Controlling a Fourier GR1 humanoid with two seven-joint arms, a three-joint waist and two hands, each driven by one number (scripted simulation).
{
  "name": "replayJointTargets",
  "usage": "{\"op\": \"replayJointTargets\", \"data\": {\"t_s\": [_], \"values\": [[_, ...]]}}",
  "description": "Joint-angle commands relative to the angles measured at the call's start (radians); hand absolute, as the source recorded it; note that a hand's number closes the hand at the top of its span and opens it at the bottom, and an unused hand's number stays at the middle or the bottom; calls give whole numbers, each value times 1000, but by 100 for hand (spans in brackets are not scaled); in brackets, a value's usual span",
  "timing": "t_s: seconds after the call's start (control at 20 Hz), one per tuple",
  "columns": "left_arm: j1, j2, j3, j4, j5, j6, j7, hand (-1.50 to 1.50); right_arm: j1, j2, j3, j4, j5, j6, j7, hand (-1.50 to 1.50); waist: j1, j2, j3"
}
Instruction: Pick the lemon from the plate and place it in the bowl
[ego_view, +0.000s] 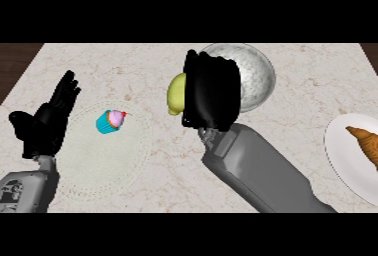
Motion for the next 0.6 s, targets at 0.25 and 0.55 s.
{"op": "replayJointTargets", "data": {"t_s": [0.25,0.55], "values": [[20,21,47,-5,13,-6,15,0,-221,6,-109,99,-58,-86,107,150,-55,-1,2],[52,39,81,15,34,-46,-37,0,-161,6,-179,242,-79,-279,-59,150,-55,3,2]]}}
